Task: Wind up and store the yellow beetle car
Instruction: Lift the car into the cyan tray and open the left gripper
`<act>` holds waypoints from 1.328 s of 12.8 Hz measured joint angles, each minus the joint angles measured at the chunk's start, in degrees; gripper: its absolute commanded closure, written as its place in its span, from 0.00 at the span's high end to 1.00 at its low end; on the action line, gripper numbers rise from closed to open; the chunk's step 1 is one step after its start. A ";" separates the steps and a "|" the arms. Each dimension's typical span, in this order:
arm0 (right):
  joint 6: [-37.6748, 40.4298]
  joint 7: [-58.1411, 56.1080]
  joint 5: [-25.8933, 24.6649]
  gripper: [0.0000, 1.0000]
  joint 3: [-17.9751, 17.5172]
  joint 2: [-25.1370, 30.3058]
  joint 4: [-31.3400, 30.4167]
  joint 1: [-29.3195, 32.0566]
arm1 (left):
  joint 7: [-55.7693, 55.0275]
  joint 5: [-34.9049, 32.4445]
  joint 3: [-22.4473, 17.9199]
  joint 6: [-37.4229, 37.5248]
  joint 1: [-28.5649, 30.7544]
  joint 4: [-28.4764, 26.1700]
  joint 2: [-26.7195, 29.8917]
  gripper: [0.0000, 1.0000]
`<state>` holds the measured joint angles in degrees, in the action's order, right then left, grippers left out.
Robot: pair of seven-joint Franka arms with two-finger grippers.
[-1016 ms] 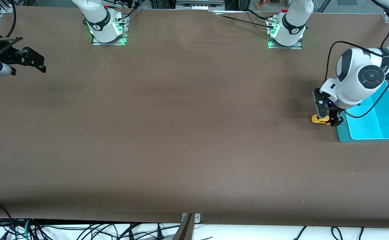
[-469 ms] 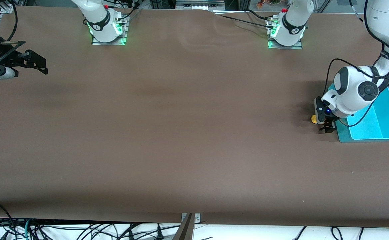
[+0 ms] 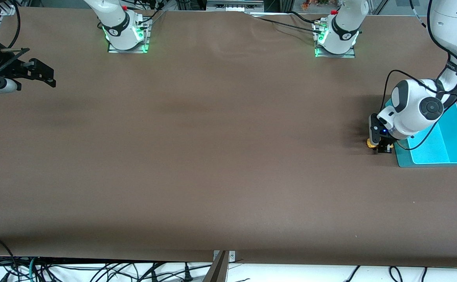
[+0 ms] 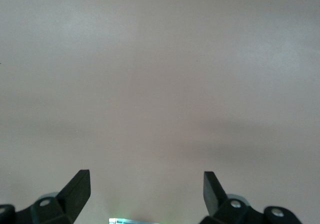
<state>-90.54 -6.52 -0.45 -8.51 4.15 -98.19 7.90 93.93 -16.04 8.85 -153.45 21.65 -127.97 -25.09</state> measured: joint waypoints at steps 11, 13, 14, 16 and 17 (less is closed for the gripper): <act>0.17 0.00 0.00 1.00 0.21 -0.21 0.00 0.00 | -1.15 0.21 11.21 34.76 0.16 17.37 8.02 0.22; 0.19 0.00 0.00 1.00 0.24 -0.23 0.00 0.00 | 0.67 0.18 10.34 43.92 1.60 22.38 8.05 0.22; 0.20 0.00 0.00 1.00 0.26 -0.24 0.01 0.01 | 2.84 0.17 9.99 45.47 3.81 23.42 8.02 0.22; 0.24 0.00 0.00 1.00 0.28 -0.26 0.02 0.02 | 7.41 -0.27 9.58 45.47 10.76 23.53 6.87 0.24; 0.25 0.00 0.00 1.00 0.28 -0.27 0.02 0.01 | 9.48 -1.68 9.46 44.11 14.06 23.45 5.44 0.25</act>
<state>-90.29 -6.52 -0.45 -8.24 3.88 -98.17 7.91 103.40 -17.72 18.31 -109.34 35.72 -104.52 -19.65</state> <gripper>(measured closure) 0.000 0.493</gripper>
